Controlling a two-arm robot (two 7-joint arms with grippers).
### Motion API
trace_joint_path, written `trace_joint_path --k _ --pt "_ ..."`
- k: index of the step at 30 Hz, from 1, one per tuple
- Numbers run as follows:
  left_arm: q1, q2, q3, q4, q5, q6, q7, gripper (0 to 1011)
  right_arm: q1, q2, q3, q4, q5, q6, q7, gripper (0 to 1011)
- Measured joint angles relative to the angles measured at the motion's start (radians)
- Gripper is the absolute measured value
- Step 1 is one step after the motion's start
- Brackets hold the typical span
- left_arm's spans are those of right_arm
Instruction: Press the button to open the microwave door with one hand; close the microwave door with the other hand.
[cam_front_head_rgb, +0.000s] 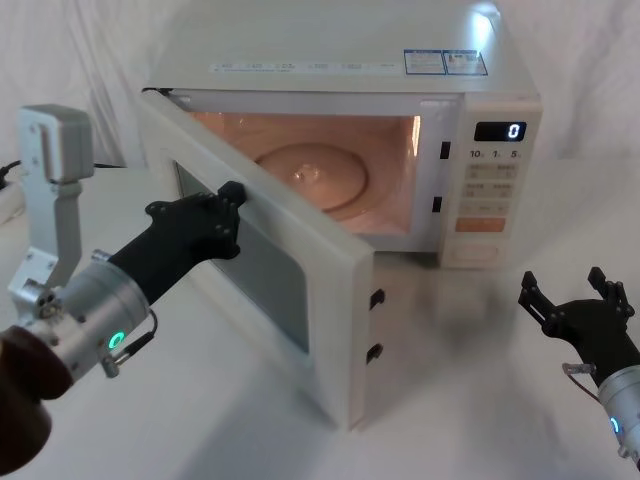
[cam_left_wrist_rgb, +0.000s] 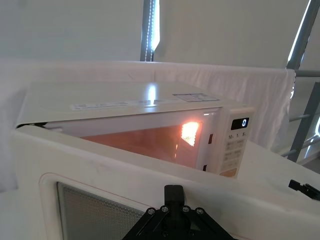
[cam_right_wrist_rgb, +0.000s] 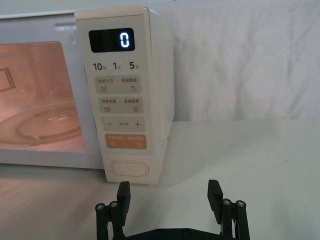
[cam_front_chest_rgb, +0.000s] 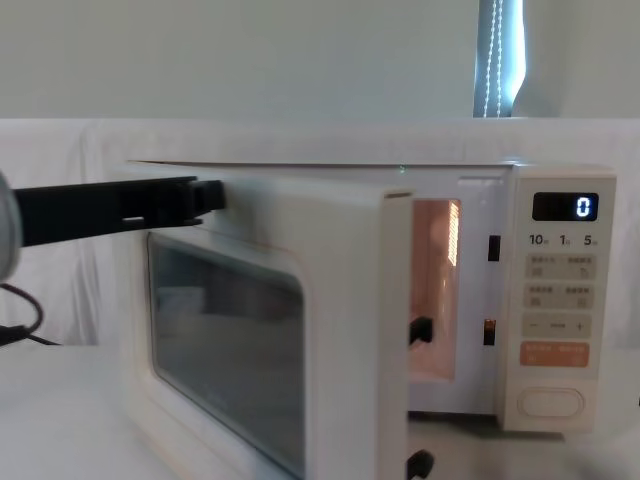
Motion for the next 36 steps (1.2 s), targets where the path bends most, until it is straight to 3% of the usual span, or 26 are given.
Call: trace_joint_path --k 14,23,36 --pt "-0.089 -0.071 0.057 0.083 0.049 0.012 0.014 0 0.000 0.000 0.000 0.000 0.000 0.000 0.000 1002" --pt "-0.146 -0.120 0.096 0.156 0.144 -0.010 0.028 0 0.000 0.000 0.000 0.000 0.000 0.000 0.000 1002" --pt "-0.206 -0.181 0.103 0.246 0.209 -0.022 0.029 0 0.000 0.000 0.000 0.000 0.000 0.000 0.000 1002"
